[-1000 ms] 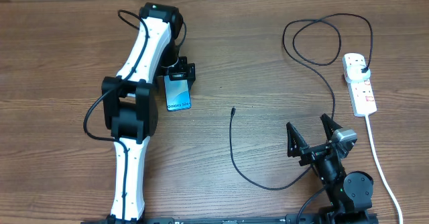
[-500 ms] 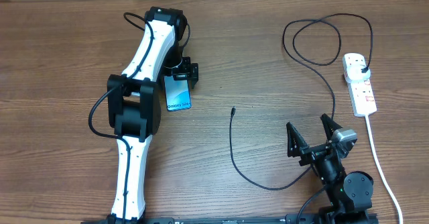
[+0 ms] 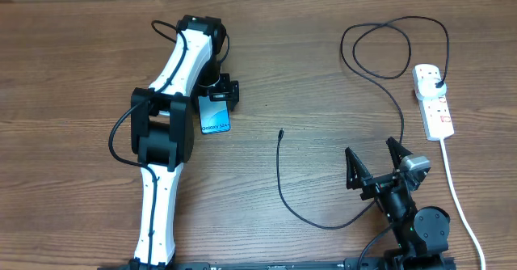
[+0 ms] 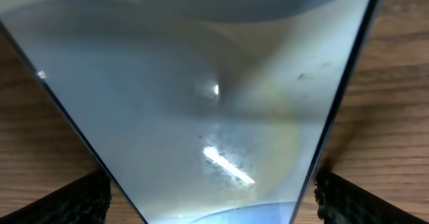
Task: Plug charger to phone and switch on socket
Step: 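Close the left gripper on the phone's long edges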
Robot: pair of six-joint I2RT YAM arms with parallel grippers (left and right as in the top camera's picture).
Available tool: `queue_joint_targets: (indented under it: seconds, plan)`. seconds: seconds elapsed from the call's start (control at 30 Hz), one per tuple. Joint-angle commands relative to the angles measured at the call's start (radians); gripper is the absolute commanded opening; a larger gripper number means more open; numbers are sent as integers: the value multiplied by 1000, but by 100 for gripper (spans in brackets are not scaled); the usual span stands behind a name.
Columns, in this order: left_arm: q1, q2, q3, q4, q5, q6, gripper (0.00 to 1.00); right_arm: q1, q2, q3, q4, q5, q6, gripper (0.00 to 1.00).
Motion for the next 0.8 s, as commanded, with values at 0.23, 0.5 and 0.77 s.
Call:
queue_joint_targets:
  seconds: [0.23, 0.5, 0.77]
  plan:
    - [-6, 26, -107, 56, 8, -10, 97, 2, -9, -11, 3, -6, -5, 100]
    - [-7, 26, -108, 112, 8, -10, 100, 2, -9, -11, 2, -6, -5, 100]
    - [-6, 26, -143, 180, 3, -14, 100, 2, -9, -11, 3, -6, -5, 100]
